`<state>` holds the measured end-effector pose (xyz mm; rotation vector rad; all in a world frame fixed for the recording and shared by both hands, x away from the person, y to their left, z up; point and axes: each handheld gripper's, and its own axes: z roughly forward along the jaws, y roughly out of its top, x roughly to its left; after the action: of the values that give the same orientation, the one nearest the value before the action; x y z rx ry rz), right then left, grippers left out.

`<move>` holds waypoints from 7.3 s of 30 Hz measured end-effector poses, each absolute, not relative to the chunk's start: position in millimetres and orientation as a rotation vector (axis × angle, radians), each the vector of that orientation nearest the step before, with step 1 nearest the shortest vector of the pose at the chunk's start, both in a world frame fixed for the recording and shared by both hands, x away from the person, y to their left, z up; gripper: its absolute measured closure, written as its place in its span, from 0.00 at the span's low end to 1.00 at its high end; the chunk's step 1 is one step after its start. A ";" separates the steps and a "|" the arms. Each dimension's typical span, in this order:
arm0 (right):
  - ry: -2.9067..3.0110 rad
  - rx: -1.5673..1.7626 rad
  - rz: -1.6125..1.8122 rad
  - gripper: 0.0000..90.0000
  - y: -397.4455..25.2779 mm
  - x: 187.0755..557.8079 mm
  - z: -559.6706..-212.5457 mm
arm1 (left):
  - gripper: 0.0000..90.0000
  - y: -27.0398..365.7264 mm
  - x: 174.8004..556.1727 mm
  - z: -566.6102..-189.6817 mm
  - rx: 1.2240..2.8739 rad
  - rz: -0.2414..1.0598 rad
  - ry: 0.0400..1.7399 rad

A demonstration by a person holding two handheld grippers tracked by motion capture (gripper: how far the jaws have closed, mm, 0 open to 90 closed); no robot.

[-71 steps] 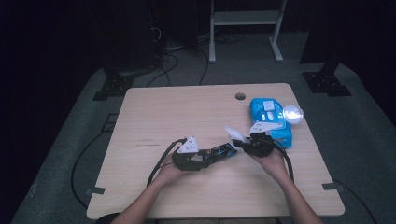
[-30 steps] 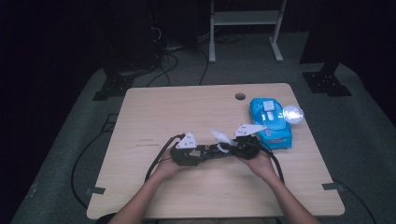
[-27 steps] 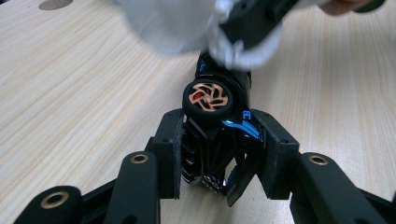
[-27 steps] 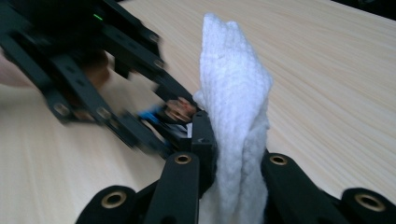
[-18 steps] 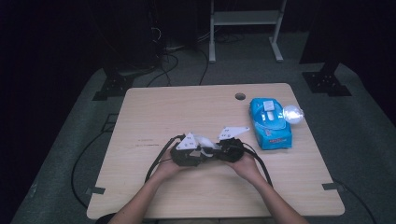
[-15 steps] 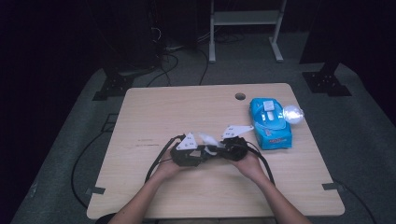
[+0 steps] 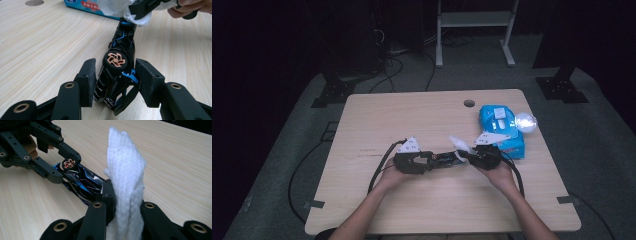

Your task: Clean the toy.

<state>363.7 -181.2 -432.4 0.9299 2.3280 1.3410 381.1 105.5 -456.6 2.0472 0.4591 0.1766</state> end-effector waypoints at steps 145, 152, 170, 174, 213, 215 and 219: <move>2.457 0.931 1.273 0.89 -150.3 354.1 -454.4 | 0.27 89.7 364.7 -474.7 2.207 0.254 0.363; 2.522 0.847 1.384 0.89 -128.5 342.7 -453.0 | 0.27 90.0 364.0 -475.5 2.219 0.266 0.352; 2.480 0.980 1.363 0.89 -167.3 352.4 -457.4 | 0.27 90.5 365.4 -476.0 2.228 0.259 0.347; 2.468 0.973 1.295 0.89 -169.3 354.1 -458.0 | 0.27 91.4 364.9 -474.9 2.234 0.266 0.342; 2.436 1.035 1.318 0.89 -179.0 358.6 -461.1 | 0.27 92.9 364.5 -474.7 2.221 0.260 0.333; 2.469 0.987 1.355 0.89 -165.3 355.3 -458.8 | 0.27 92.4 364.3 -474.8 2.223 0.262 0.330; 2.498 0.904 1.381 0.89 -143.0 351.9 -456.0 | 0.27 90.7 363.1 -475.2 2.224 0.266 0.325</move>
<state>351.9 -143.0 -456.0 0.9043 2.4979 1.3807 363.1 90.7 -475.2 2.2236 0.3249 0.2664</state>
